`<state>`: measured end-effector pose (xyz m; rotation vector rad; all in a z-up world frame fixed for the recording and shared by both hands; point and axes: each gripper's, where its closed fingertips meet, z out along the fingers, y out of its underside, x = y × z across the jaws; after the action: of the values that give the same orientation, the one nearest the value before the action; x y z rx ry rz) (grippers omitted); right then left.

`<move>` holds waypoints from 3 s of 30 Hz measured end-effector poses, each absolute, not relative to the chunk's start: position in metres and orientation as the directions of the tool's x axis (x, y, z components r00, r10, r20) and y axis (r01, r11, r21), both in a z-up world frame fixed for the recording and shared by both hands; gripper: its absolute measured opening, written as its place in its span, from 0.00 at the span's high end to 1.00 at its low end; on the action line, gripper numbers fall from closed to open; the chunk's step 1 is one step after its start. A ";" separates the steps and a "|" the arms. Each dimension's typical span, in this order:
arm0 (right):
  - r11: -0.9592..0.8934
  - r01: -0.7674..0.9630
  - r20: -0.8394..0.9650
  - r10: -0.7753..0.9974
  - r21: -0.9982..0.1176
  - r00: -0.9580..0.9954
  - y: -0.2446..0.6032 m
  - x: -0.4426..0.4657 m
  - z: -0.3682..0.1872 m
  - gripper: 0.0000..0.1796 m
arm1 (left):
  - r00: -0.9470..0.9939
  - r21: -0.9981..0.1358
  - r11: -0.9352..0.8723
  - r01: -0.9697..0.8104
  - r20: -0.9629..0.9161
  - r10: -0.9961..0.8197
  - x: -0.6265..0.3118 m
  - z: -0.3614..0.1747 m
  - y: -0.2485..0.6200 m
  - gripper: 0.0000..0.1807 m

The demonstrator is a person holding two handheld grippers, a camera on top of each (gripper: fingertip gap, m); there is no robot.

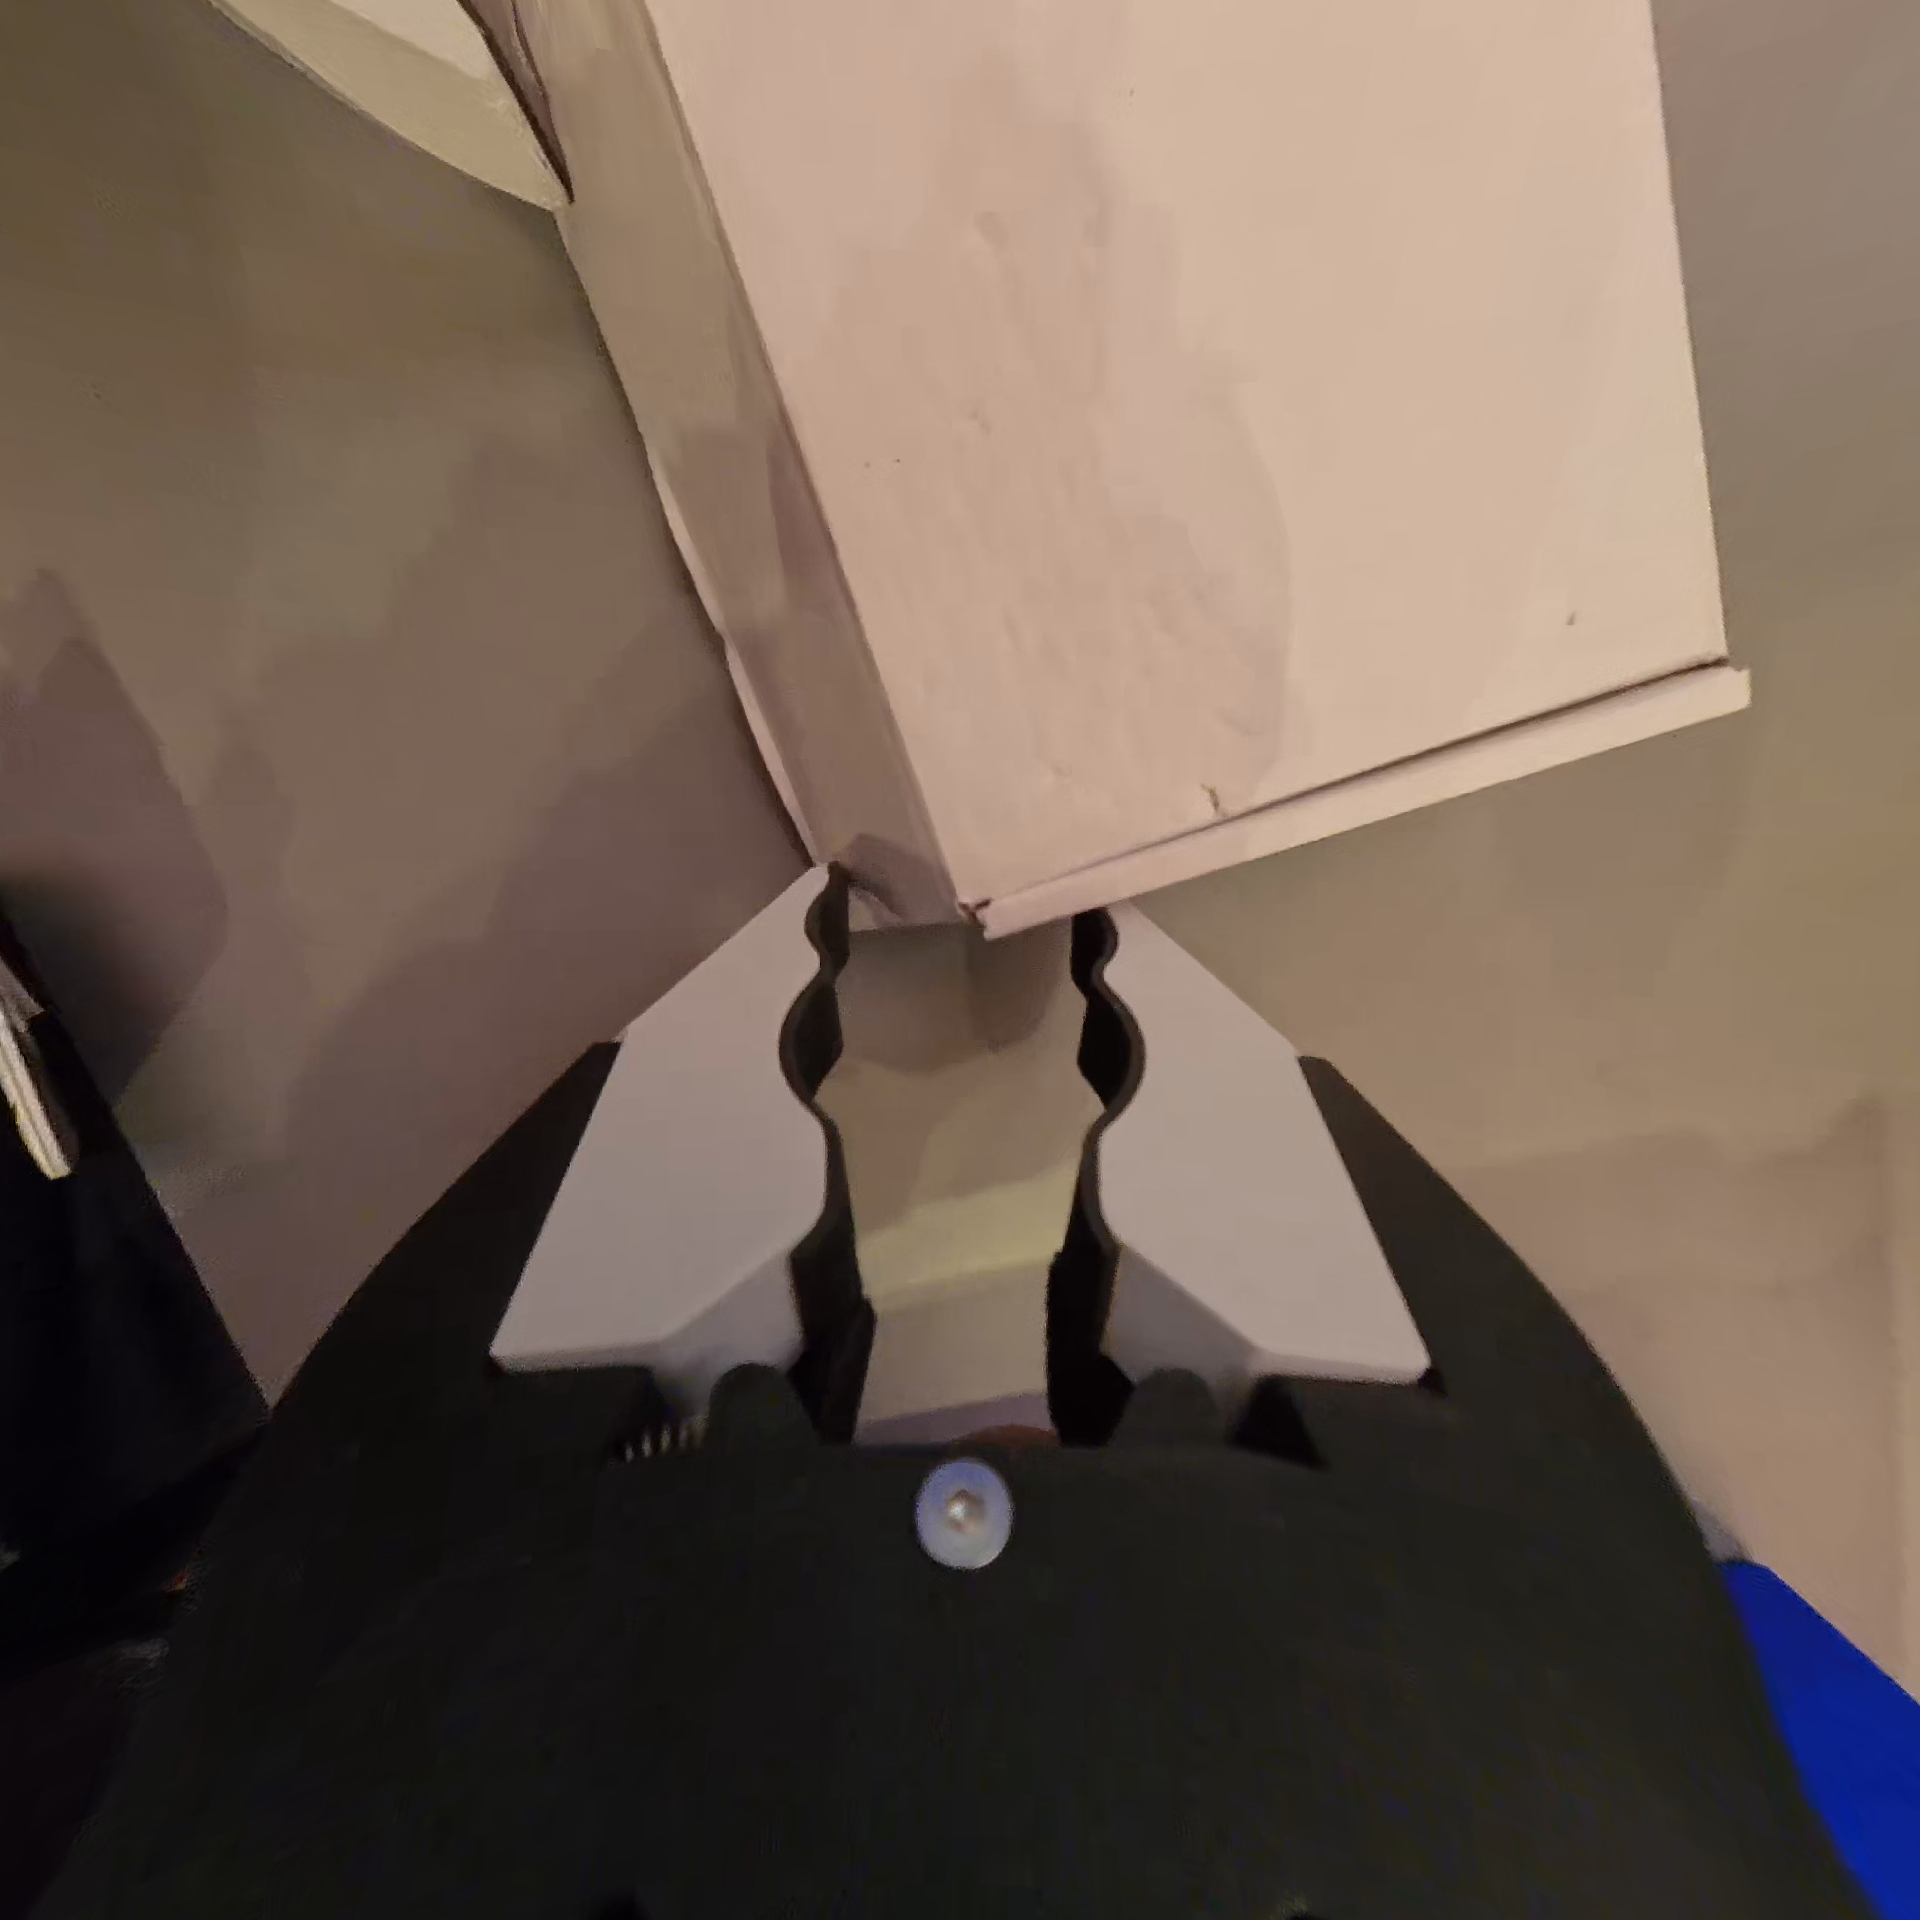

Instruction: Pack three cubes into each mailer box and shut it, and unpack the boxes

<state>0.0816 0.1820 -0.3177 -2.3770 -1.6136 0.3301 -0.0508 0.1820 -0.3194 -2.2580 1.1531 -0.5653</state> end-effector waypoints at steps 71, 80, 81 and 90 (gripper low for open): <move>-0.064 0.987 0.033 0.997 -0.145 0.069 0.251 0.046 -0.313 0.23 | 0.477 -0.629 -0.454 -0.631 0.148 -0.867 -0.054 -0.317 0.202 0.78; -0.159 0.976 0.312 0.929 -0.150 0.199 0.243 0.263 -0.138 0.23 | 0.493 -0.743 -0.355 -0.567 0.039 -0.869 -0.069 -0.232 0.181 0.71; -0.193 0.976 0.310 0.926 -0.103 0.216 0.239 0.300 -0.134 0.23 | 0.510 -0.751 -0.355 -0.557 0.028 -0.860 -0.077 -0.224 0.180 0.71; -0.185 0.974 0.150 0.975 0.130 0.165 0.229 0.416 -0.246 0.22 | 0.700 -0.752 -0.414 -0.513 -0.086 -0.709 -0.166 -0.189 0.196 0.66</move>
<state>0.4165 0.2290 -0.2458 -2.4001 -2.0082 -0.3136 -0.1660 0.1960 -0.1889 -2.1069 0.9303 -0.3133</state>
